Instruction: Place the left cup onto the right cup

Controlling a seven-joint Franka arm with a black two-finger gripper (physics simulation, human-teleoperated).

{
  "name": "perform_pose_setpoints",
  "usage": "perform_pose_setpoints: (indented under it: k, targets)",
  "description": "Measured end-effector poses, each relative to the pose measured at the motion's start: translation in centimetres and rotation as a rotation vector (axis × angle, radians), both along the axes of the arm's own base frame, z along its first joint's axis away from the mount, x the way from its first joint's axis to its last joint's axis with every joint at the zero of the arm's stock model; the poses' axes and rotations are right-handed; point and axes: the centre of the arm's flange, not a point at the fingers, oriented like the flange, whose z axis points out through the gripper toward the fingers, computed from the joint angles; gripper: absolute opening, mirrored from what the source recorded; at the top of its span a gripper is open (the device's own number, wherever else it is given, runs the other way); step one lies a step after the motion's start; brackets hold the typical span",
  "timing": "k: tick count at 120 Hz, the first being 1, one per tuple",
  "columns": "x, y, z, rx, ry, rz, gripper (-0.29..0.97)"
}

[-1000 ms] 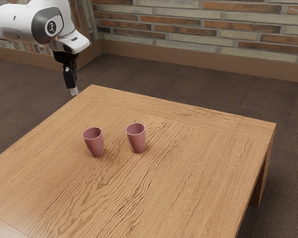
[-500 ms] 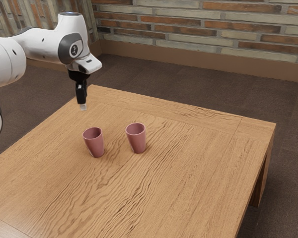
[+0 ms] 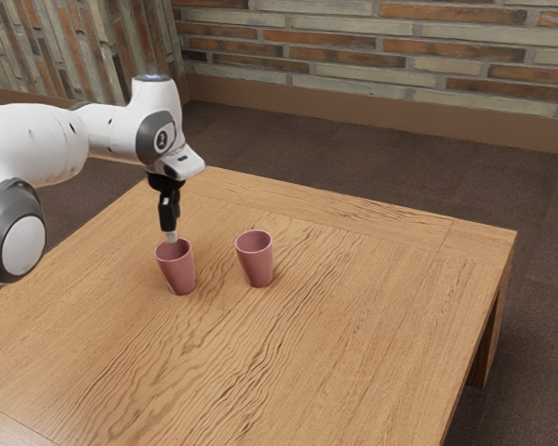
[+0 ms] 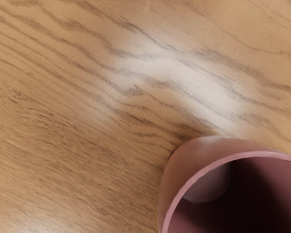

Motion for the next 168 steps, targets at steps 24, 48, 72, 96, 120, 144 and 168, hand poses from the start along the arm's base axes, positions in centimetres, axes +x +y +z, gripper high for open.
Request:
perform_pose_setpoints:
  k: [24, 48, 72, 96, 120, 144, 168]
  targets:
    - [0.5, -0.5, -2.0, -0.008, -0.001, -0.027, 0.68]
    - [0.7, -0.7, -3.5, -0.013, 0.003, -0.043, 0.67]
    - [0.8, -1.1, -4.2, -0.014, 0.001, -0.058, 0.44]
    - [0.9, -1.1, -4.1, -0.014, -0.006, -0.065, 0.1]
    - [1.0, -1.6, -3.6, -0.014, -0.014, -0.075, -0.04]
    - [1.0, -2.1, -3.0, -0.015, -0.024, -0.077, -0.09]
    - [0.8, -2.2, -0.9, -0.019, -0.053, -0.07, -0.1]
